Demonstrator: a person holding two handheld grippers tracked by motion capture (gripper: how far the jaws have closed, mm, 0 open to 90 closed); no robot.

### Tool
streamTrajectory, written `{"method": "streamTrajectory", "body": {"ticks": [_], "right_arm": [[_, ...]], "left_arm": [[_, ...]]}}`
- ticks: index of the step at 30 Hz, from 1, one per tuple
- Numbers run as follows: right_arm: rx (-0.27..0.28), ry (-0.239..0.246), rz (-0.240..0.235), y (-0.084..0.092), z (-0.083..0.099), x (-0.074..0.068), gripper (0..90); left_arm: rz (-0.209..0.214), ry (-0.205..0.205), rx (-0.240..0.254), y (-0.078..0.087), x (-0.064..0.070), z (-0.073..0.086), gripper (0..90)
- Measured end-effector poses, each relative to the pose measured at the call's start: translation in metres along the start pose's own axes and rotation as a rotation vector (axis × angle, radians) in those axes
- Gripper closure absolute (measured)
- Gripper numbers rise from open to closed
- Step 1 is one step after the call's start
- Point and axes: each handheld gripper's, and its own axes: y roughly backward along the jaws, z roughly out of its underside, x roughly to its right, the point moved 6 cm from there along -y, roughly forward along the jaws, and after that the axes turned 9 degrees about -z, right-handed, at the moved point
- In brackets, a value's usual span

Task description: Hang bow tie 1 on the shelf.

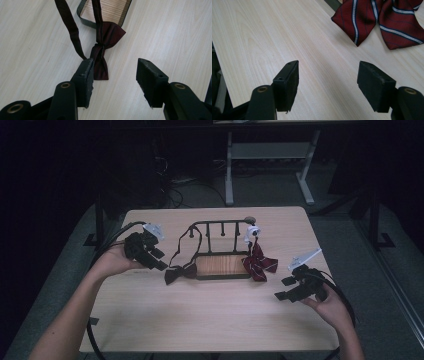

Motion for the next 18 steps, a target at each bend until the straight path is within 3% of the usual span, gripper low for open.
{"method": "streamTrajectory", "body": {"ticks": [18], "right_arm": [[-0.006, -0.007, 0.004, -0.001, 0.002, 0.001, 32.6]], "left_arm": [[0.009, 0.005, 0.005, -0.008, 0.01, 0.015, 44.8]]}}
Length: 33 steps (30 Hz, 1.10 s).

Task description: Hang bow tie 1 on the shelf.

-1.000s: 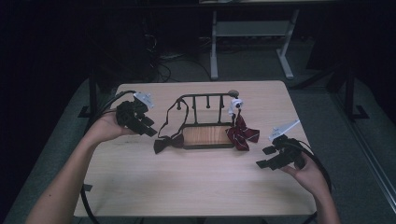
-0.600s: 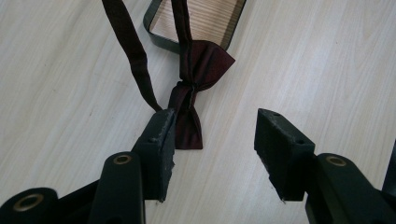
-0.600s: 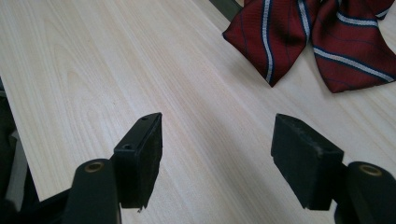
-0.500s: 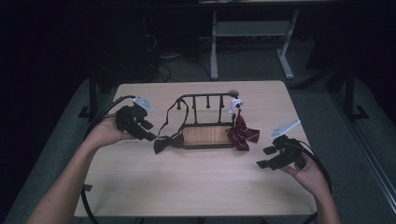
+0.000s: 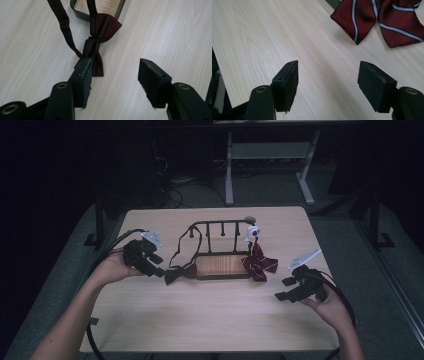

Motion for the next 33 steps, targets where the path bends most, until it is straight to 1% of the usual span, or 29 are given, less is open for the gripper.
{"method": "streamTrajectory", "body": {"ticks": [3, 6, 13, 16, 17, 21, 22, 23, 25, 28, 29, 30, 33], "right_arm": [[0.001, 0.002, 0.001, 0.0, 0.0, 0.0, 32.4], [-0.001, -0.001, 0.0, -0.001, 0.001, 0.001, 32.2], [-0.003, 0.0, 0.001, -0.002, 0.001, 0.001, 32.0], [-0.001, -0.002, 0.0, -0.002, 0.002, 0.001, 32.0], [-0.001, -0.002, 0.0, -0.002, 0.002, 0.001, 32.0], [0.0, -0.002, 0.001, -0.002, 0.003, 0.001, 32.0], [-0.001, -0.002, 0.0, -0.002, 0.003, 0.001, 32.0], [-0.001, -0.001, 0.001, -0.002, 0.003, 0.001, 32.1], [-0.004, -0.003, -0.001, -0.002, 0.003, 0.001, 32.0], [-0.009, 0.001, -0.001, -0.004, 0.002, 0.001, 32.0], [-0.008, -0.002, -0.003, -0.004, 0.002, 0.0, 32.0], [-0.009, -0.002, -0.003, -0.004, 0.002, 0.0, 32.0], [-0.01, -0.001, -0.005, -0.005, 0.002, 0.0, 32.0]], "left_arm": [[0.002, 0.003, 0.002, -0.001, 0.002, 0.002, 44.2], [0.004, -0.004, 0.006, -0.002, 0.004, 0.005, 43.9], [-0.003, -0.012, -0.002, -0.002, 0.006, 0.006, 41.9], [-0.002, -0.009, -0.001, -0.002, 0.009, 0.006, 41.4], [-0.002, -0.008, 0.006, -0.002, 0.009, 0.007, 41.4], [0.005, -0.006, 0.003, -0.005, 0.011, 0.012, 41.0], [0.005, 0.002, 0.004, -0.007, 0.012, 0.013, 40.9], [0.006, -0.004, 0.001, -0.007, 0.012, 0.014, 40.7], [0.006, 0.001, -0.001, -0.008, 0.013, 0.017, 40.5], [-0.001, 0.0, 0.002, -0.009, 0.013, 0.021, 40.6], [-0.001, 0.007, 0.011, -0.01, 0.015, 0.023, 40.6], [-0.003, 0.001, 0.011, -0.01, 0.016, 0.025, 40.6], [-0.002, 0.003, 0.013, -0.01, 0.017, 0.027, 40.5]]}}
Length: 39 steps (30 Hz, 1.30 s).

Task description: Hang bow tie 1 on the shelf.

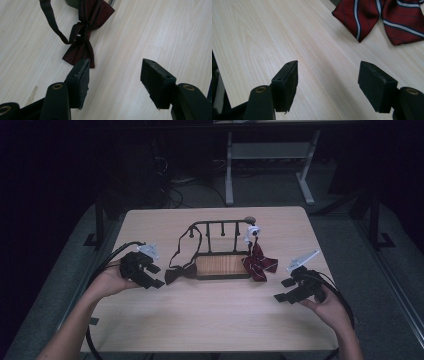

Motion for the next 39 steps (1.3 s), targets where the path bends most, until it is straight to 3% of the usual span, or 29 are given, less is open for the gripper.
{"method": "streamTrajectory", "body": {"ticks": [16, 23, 39], "right_arm": [[-0.01, -0.003, 0.0, -0.002, 0.002, 0.0, 30.8], [-0.014, -0.002, -0.001, -0.003, 0.002, 0.0, 30.6], [-0.018, -0.006, -0.003, -0.005, 0.005, -0.001, 30.4]], "left_arm": [[0.012, 0.008, 0.019, -0.011, 0.012, 0.009, 39.0], [0.01, -0.021, 0.003, -0.017, 0.018, 0.011, 38.3], [-0.003, -0.009, 0.023, -0.029, 0.03, 0.021, 35.9]]}}
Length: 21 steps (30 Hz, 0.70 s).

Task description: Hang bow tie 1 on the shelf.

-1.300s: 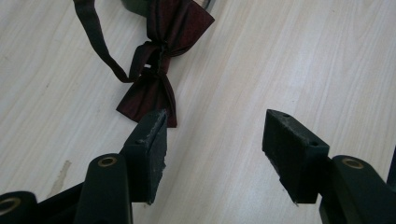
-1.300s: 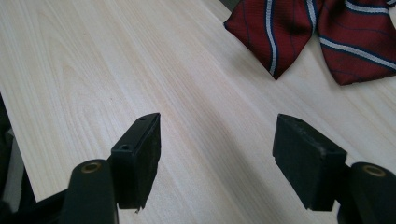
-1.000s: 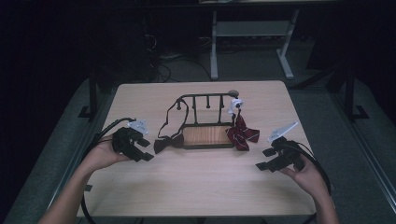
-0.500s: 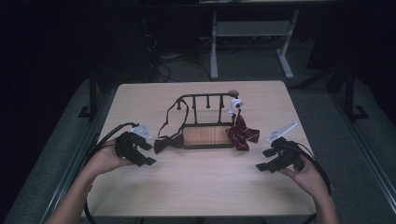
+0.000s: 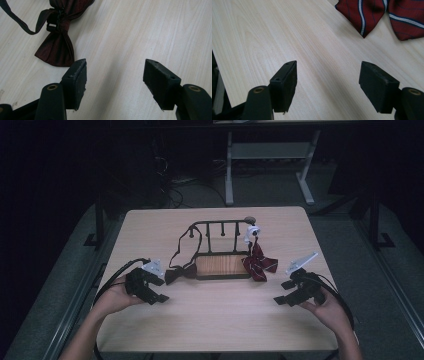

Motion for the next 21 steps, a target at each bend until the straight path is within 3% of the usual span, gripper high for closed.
{"method": "streamTrajectory", "body": {"ticks": [8, 21], "right_arm": [[-0.002, -0.004, -0.002, -0.001, 0.002, 0.0, 30.4], [-0.001, -0.011, -0.01, -0.004, 0.004, -0.001, 30.3]], "left_arm": [[-0.006, -0.002, -0.005, -0.003, 0.003, 0.006, 35.8], [-0.002, 0.021, 0.044, -0.003, 0.011, 0.012, 35.7]]}}
